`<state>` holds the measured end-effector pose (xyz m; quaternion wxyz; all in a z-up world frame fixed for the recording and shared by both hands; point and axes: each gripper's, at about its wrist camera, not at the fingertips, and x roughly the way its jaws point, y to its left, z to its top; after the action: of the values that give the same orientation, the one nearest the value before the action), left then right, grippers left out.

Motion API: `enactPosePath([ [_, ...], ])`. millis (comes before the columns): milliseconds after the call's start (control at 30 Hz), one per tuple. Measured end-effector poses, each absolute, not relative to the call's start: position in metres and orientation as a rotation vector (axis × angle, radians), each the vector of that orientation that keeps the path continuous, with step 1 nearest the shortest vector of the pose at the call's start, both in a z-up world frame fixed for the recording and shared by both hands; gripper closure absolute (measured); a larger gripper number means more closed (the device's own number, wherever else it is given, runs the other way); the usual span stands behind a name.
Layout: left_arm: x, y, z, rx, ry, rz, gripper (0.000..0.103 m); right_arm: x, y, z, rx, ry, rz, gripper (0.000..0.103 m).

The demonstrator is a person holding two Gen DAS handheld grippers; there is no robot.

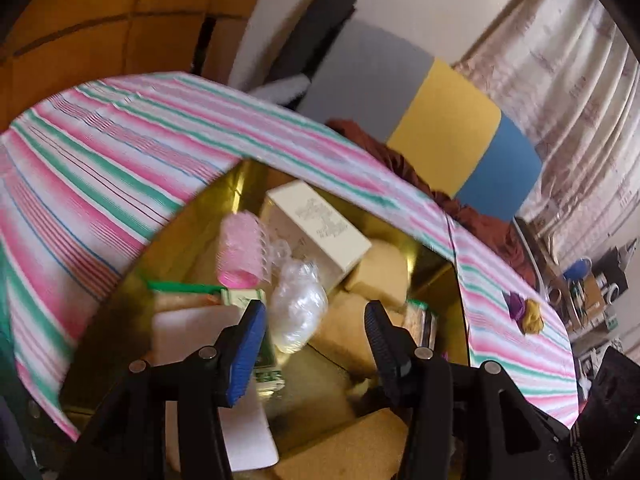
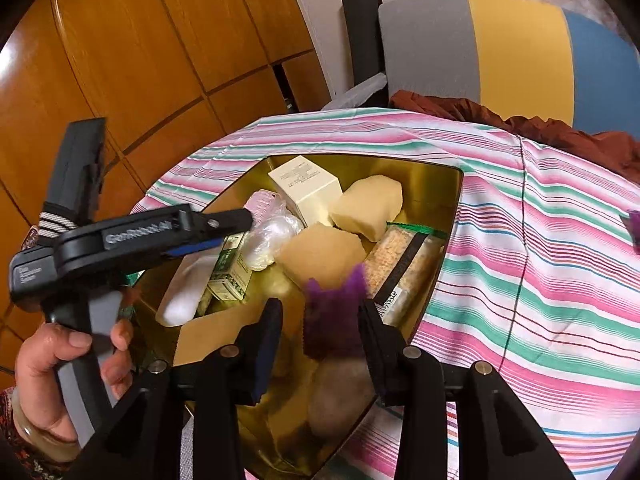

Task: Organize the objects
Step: 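Lower the purple packet into the gold tray and open the right tool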

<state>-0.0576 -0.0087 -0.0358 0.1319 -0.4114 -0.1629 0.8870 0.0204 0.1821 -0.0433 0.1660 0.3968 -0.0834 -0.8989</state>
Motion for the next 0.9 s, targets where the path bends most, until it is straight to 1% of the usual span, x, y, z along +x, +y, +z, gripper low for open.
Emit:
enactPosePath([
  [200,-0.048,-0.021,-0.022,-1.106,-0.508,2.663,0.05,0.025,0.187,-0.042,1.109,-0.252,-2.571,0.063],
  [400,-0.038,-0.008,-0.017,-1.065,-0.455,2.66,0.05,0.03,0.19,-0.039,1.092,-0.266,-2.578,0.063],
  [500,-0.033,0.007,-0.016,-1.055,-0.4,2.637,0.05,0.032,0.193,-0.036,1.074,-0.261,-2.593,0.062],
  [567,-0.03,0.017,-0.015,-1.041,-0.358,2.627,0.049,0.033,0.197,-0.033,1.062,-0.257,-2.61,0.06],
  [600,-0.027,0.022,-0.015,-1.035,-0.334,2.622,0.048,0.034,0.199,-0.032,1.055,-0.257,-2.618,0.059],
  [633,-0.026,0.027,-0.015,-1.033,-0.309,2.615,0.045,0.034,0.203,-0.031,1.047,-0.262,-2.626,0.055],
  [667,-0.024,0.032,-0.015,-1.035,-0.289,2.605,0.045,0.035,0.207,-0.03,1.036,-0.272,-2.635,0.053],
  [900,-0.012,0.056,-0.019,-1.063,-0.247,2.551,0.045,0.034,0.238,-0.029,1.046,-0.286,-2.717,0.051],
])
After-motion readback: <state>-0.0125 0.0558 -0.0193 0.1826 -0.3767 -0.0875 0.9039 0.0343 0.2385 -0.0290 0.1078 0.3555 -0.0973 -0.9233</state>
